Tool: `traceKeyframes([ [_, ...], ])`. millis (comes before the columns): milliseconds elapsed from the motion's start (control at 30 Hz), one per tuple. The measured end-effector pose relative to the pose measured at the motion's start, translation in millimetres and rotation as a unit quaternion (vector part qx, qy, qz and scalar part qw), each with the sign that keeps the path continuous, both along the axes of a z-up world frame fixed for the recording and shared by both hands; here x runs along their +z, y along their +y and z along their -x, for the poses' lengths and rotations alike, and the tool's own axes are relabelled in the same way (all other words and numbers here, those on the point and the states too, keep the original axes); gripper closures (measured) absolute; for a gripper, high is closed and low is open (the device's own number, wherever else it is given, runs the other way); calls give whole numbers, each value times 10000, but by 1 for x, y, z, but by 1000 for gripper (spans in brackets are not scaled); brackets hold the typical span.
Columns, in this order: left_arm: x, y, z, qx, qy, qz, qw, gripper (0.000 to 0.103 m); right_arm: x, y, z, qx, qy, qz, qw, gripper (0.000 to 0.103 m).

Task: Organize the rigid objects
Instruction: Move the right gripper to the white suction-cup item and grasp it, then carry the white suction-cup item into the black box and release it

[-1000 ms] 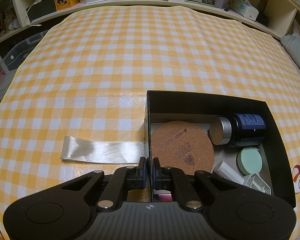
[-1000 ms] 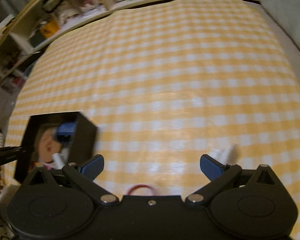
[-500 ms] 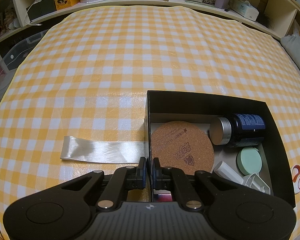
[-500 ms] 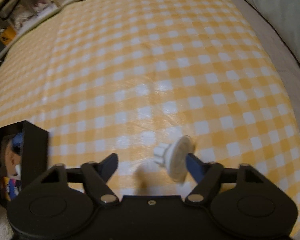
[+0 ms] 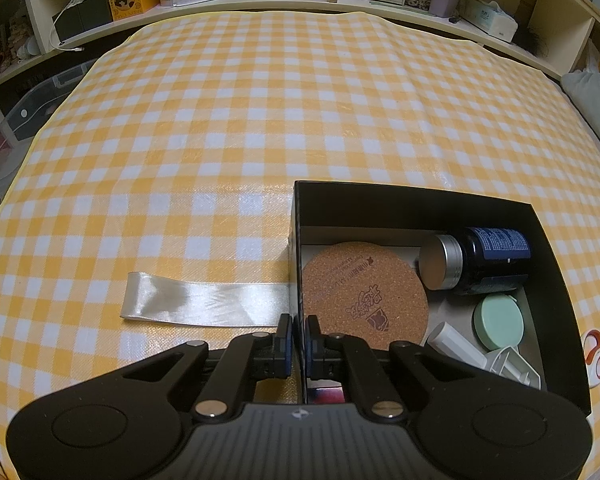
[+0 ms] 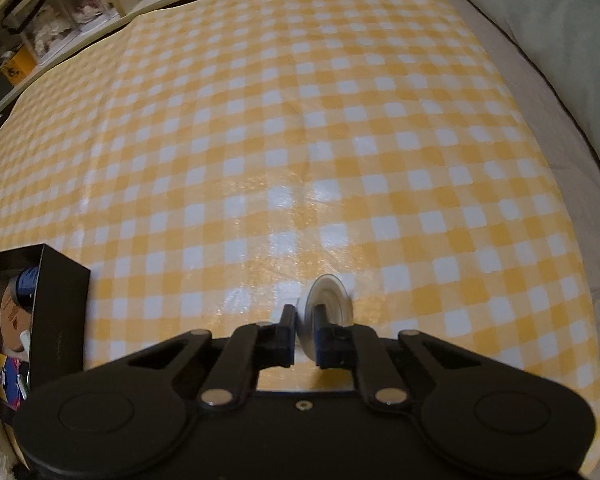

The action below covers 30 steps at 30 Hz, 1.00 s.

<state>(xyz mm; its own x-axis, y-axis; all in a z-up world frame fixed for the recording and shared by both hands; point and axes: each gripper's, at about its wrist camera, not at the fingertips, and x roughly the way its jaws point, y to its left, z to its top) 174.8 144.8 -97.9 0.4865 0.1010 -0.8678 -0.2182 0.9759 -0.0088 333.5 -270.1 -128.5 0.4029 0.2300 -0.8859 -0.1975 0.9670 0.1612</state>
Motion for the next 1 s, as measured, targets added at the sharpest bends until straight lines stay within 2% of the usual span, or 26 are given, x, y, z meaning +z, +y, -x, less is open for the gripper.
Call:
traceKeyframes([
  [100, 0, 0, 0, 4, -2, 4, 10000, 97, 11, 5, 4, 61, -227, -163, 9996, 94],
  [233, 2, 1, 2, 4, -3, -2, 10000, 97, 33, 23, 18, 350, -606, -782, 9945, 94],
  [500, 2, 1, 3, 4, -3, 1, 10000, 97, 57, 88, 67, 1366, -866, -1680, 9724, 94],
  [633, 2, 1, 3, 5, -4, 3, 10000, 97, 62, 117, 82, 1782, -830, -2012, 9596, 94],
  [800, 2, 1, 3, 6, -5, 6, 10000, 97, 48, 155, 88, 2237, -607, -1997, 9520, 94],
  [1000, 3, 1, 4, 7, -5, 11, 10000, 97, 24, 193, 96, 2679, -390, -1683, 9478, 94],
])
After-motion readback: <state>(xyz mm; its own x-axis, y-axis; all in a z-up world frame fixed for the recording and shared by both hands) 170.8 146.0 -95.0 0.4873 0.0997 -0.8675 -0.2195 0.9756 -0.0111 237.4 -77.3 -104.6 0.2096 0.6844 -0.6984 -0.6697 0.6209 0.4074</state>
